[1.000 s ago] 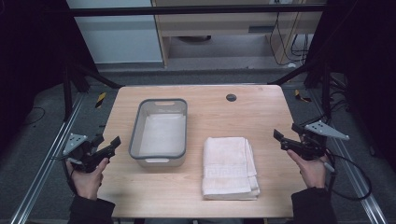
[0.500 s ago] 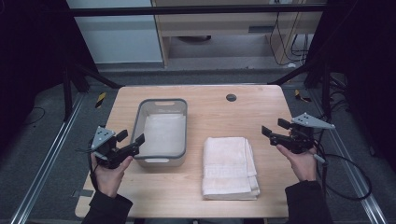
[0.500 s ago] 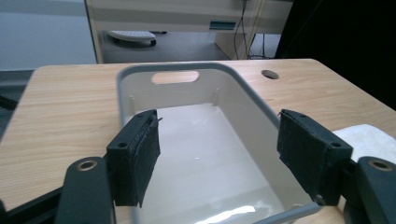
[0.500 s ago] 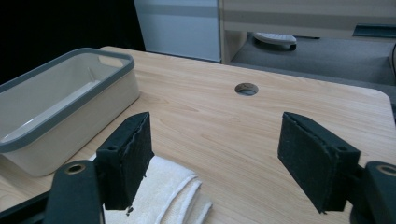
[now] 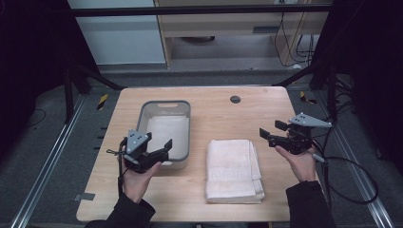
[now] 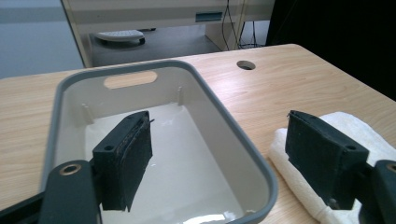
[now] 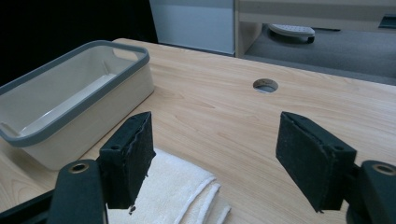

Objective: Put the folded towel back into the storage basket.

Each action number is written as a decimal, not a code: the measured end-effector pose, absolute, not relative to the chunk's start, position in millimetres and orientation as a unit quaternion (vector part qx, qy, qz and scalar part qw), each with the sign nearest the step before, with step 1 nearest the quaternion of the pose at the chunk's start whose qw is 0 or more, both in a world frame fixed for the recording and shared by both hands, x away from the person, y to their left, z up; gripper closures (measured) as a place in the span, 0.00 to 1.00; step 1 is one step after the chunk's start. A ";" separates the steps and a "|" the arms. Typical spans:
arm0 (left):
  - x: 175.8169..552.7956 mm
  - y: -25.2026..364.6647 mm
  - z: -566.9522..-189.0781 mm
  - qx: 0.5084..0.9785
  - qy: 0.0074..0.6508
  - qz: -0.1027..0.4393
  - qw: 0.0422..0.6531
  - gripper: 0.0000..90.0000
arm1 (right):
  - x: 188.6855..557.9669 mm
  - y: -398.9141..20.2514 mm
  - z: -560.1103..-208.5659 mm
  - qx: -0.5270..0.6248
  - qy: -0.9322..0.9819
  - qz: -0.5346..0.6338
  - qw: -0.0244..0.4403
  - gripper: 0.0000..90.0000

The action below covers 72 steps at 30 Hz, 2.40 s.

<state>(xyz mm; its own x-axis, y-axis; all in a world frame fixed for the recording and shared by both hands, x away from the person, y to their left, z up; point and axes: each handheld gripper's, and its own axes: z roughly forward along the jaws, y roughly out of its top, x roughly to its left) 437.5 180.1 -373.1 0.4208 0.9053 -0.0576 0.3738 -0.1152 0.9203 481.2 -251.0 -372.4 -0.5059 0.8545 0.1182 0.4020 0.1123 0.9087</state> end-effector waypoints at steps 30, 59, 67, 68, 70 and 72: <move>419.1 105.0 -412.2 0.761 0.409 0.196 0.465 0.30 | 484.1 -226.2 -401.6 0.427 0.743 0.474 0.205 0.28; 410.5 69.9 -477.2 0.819 0.375 0.149 0.408 0.31 | 497.6 -226.5 -461.8 0.471 0.755 0.425 0.167 0.29; 413.1 65.3 -487.1 0.822 0.380 0.142 0.399 0.30 | 502.8 -216.6 -474.2 0.478 0.755 0.425 0.141 0.30; 413.5 65.1 -488.1 0.822 0.381 0.142 0.398 0.30 | 503.1 -215.0 -475.9 0.479 0.756 0.423 0.139 0.30; 414.0 64.8 -489.2 0.822 0.382 0.140 0.398 0.29 | 504.1 -213.3 -479.2 0.479 0.760 0.416 0.140 0.30; 416.0 64.5 -493.2 0.823 0.383 0.136 0.397 0.29 | 505.1 -212.1 -482.3 0.480 0.764 0.409 0.139 0.30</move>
